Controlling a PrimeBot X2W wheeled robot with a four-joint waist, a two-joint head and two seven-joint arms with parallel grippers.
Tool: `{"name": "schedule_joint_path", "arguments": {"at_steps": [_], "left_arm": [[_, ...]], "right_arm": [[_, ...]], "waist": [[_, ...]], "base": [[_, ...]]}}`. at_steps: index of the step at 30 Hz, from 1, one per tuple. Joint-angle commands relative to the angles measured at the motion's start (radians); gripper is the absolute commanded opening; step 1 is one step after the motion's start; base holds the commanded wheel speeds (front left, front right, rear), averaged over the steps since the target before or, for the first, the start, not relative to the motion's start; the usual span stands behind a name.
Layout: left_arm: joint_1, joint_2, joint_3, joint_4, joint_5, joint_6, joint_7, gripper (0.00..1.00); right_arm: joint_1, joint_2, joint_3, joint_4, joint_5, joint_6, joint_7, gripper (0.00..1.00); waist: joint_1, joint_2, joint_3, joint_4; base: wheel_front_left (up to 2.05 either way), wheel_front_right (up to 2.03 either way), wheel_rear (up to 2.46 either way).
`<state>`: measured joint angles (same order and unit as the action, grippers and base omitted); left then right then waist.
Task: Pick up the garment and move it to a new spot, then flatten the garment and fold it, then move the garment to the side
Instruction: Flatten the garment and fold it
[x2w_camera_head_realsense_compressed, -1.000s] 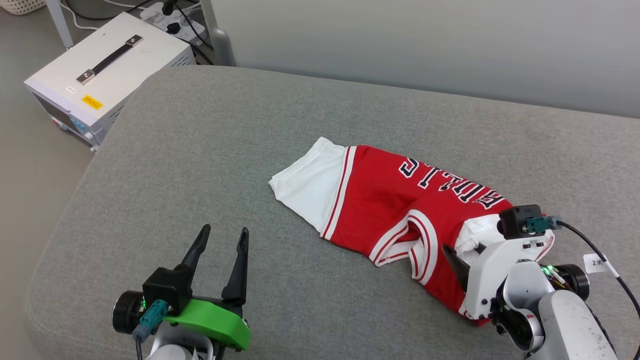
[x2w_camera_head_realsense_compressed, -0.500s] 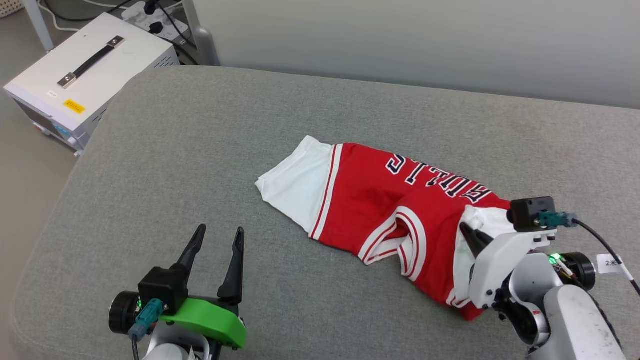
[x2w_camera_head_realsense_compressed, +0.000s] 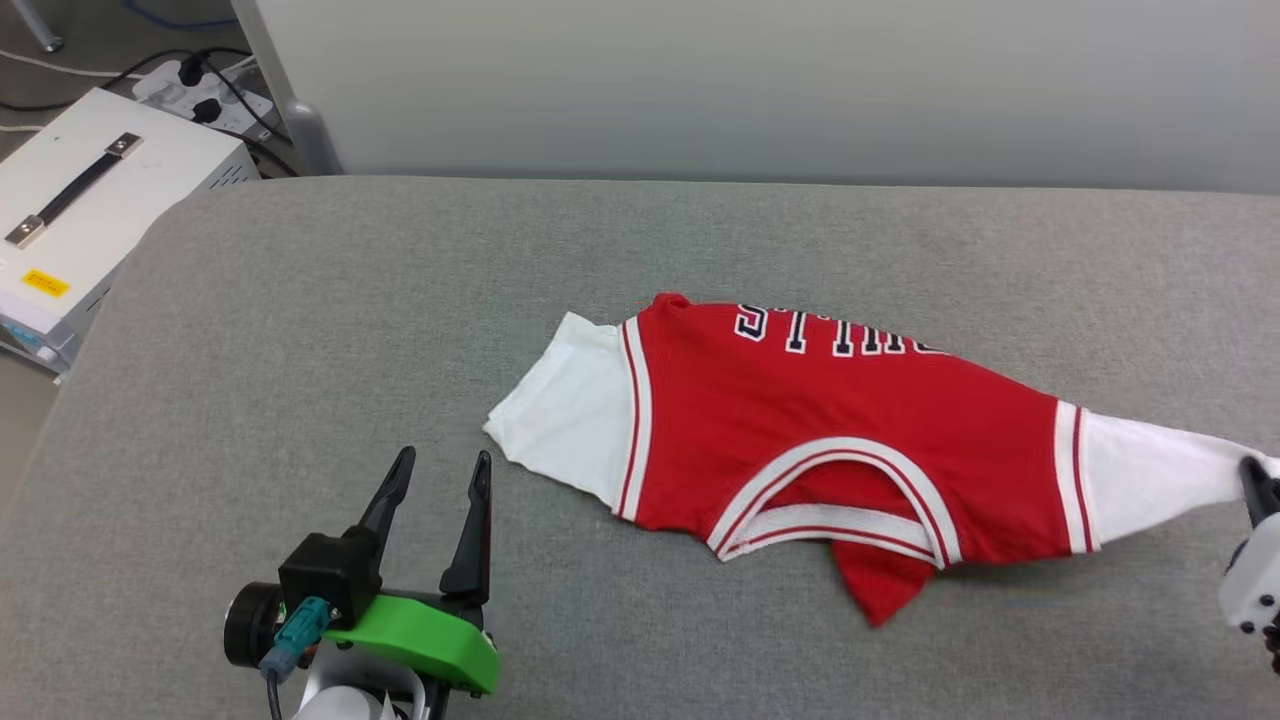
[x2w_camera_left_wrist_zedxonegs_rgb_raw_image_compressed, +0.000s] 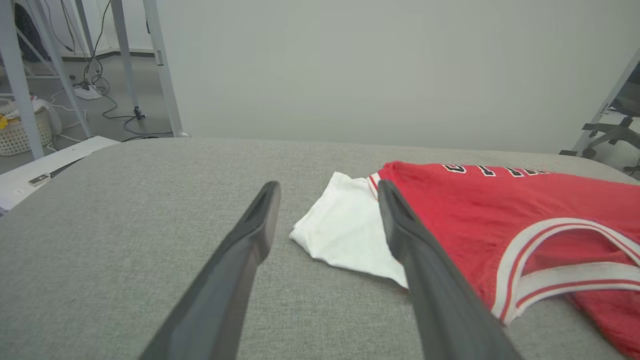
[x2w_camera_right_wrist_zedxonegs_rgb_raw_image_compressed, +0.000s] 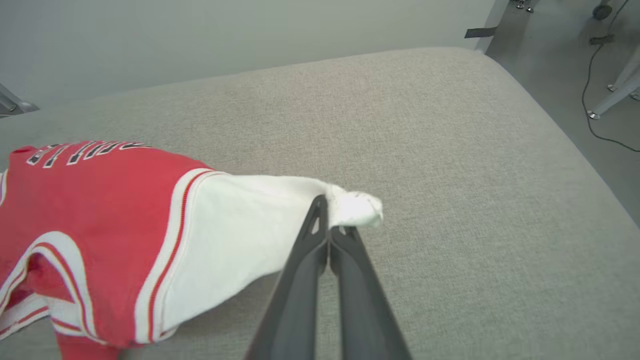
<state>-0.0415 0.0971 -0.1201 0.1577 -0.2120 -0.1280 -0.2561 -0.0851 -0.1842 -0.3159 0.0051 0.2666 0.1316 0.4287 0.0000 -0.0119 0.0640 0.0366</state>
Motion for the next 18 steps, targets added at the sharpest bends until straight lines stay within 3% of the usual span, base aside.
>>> {"name": "schedule_joint_path", "arguments": {"at_steps": [1,9,10,11,18], "left_arm": [[-0.010,-0.003,0.003,-0.001,0.003,-0.003,-0.006,1.00],[-0.020,-0.002,-0.004,0.007,0.003,-0.003,-0.006,1.00],[-0.021,-0.002,-0.005,0.007,0.003,-0.003,-0.006,1.00],[-0.022,-0.002,-0.006,0.008,0.003,-0.003,-0.006,1.00],[-0.023,-0.002,-0.005,0.013,0.001,-0.003,-0.006,1.00]], "right_arm": [[0.017,-0.009,-0.016,0.013,-0.006,-0.001,0.002,0.00],[0.020,-0.031,-0.085,0.191,-0.041,-0.001,-0.030,0.00],[0.019,-0.035,-0.085,0.212,-0.055,-0.001,-0.039,0.07],[0.016,-0.038,-0.085,0.231,-0.068,-0.001,-0.048,1.00],[-0.019,-0.021,-0.071,0.252,-0.093,-0.001,-0.102,1.00]], "waist": [[0.0000,0.0119,0.010,-0.018],[0.0000,0.0119,0.018,-0.036],[0.0000,0.0119,0.019,-0.036],[0.0000,0.0119,0.019,-0.036],[0.0000,0.0119,0.012,-0.037]], "base": [[0.00,0.00,0.00],[0.00,0.00,0.00],[0.00,0.00,0.00],[0.00,0.00,0.00],[0.00,0.00,0.00]]}}
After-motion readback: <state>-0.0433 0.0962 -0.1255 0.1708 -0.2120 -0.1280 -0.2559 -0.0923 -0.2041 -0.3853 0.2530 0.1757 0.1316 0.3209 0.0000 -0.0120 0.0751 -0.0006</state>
